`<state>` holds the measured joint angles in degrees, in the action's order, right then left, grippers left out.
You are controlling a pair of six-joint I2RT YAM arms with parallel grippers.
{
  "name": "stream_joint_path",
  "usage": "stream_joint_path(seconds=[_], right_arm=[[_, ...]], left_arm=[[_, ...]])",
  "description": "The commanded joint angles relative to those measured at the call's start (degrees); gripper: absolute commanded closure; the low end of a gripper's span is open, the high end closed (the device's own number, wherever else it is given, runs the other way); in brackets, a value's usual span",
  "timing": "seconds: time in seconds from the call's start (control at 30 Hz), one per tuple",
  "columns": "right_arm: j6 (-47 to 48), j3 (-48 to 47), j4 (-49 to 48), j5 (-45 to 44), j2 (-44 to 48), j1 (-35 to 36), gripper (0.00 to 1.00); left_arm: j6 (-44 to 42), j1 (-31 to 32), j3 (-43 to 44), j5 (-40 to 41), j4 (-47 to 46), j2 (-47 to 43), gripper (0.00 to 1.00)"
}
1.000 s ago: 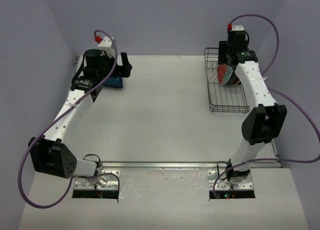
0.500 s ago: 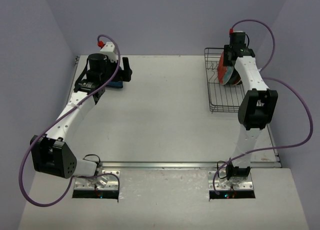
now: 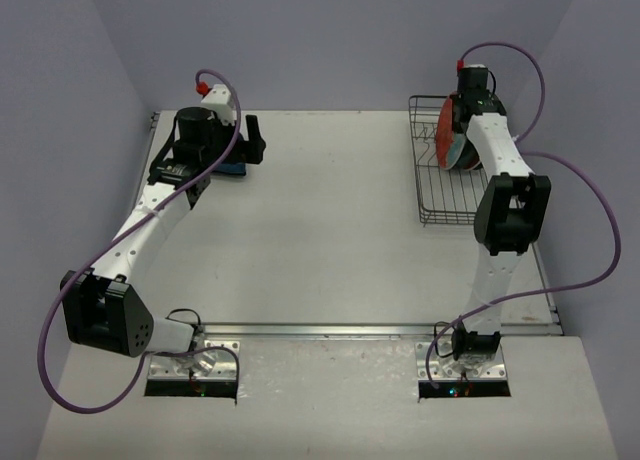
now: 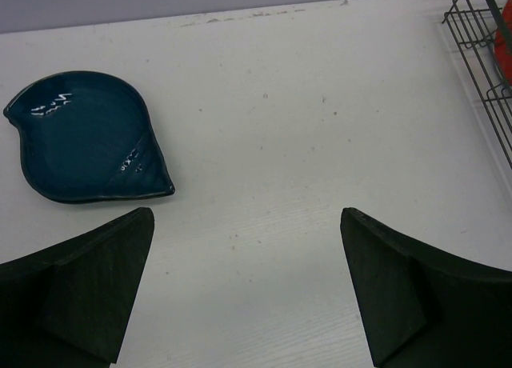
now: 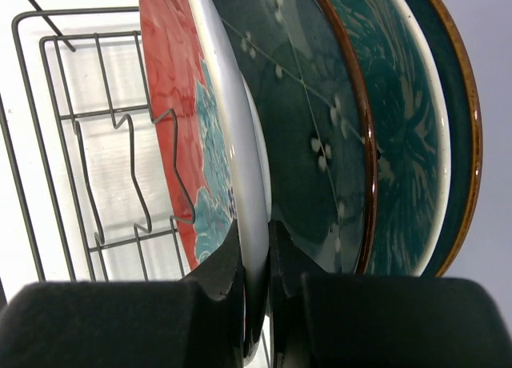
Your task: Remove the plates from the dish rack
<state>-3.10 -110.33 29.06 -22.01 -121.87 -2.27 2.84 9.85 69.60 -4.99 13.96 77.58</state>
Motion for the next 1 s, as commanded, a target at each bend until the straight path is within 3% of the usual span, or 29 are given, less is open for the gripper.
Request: stream_joint_path(seconds=[0.0, 0.43, 0.97], right_arm=[[1.8, 1.7, -5.9, 0.1, 5.9, 0.2, 1.0], [2.7, 3.6, -10.2, -3.6, 14.9, 1.9, 1.0], [20.6, 3.0, -23.8, -12.8, 20.9, 14.5, 1.0]], left_arm=[[0.2, 0.7, 0.7, -1.6, -2.5, -0.5, 0.0], [-1.3, 0.8, 2.4, 0.2, -1.8, -0.4, 0.0], [0.0, 0.7, 7.5, 0.5, 0.4, 3.4, 0.0]])
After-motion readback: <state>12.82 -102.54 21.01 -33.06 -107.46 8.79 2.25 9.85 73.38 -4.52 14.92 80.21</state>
